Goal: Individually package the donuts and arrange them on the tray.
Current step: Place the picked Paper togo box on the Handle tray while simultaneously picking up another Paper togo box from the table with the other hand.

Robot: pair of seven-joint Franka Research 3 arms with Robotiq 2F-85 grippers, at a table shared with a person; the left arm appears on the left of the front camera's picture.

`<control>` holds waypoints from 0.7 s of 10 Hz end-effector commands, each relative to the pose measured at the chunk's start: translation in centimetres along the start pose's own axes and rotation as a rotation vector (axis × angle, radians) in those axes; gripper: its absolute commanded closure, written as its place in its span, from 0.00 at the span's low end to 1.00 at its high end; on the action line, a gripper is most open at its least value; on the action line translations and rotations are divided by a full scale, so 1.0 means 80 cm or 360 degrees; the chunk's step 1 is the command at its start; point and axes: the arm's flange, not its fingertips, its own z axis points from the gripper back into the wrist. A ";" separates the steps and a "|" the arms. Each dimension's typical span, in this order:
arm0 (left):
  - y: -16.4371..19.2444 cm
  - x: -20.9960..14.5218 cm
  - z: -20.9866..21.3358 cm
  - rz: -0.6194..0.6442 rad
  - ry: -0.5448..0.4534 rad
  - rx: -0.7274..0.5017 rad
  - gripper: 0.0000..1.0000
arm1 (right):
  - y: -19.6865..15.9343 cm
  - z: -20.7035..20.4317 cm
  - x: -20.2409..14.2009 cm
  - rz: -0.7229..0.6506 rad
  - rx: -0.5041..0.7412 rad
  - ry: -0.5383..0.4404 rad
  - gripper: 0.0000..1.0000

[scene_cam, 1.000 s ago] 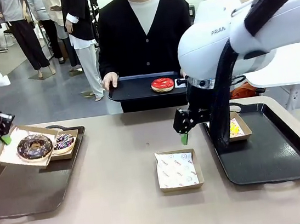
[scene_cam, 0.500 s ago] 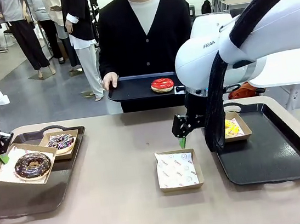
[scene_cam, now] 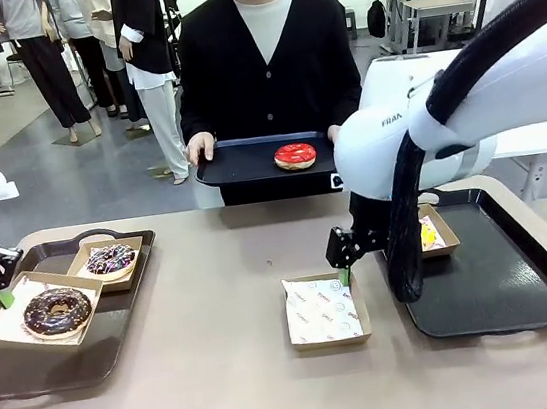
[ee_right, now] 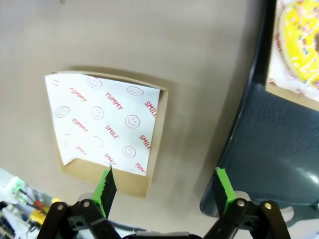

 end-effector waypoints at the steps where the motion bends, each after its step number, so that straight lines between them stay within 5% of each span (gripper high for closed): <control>1: -0.003 -0.003 -0.002 -0.0003 0.0019 0.0005 0.99 | 0.010 -0.021 -0.003 -0.0069 -0.0036 -0.0093 0.00; 7: -0.001 0.000 -0.007 0.0003 0.0025 0.0000 0.99 | 0.022 -0.039 -0.007 -0.0260 0.0012 -0.0072 0.00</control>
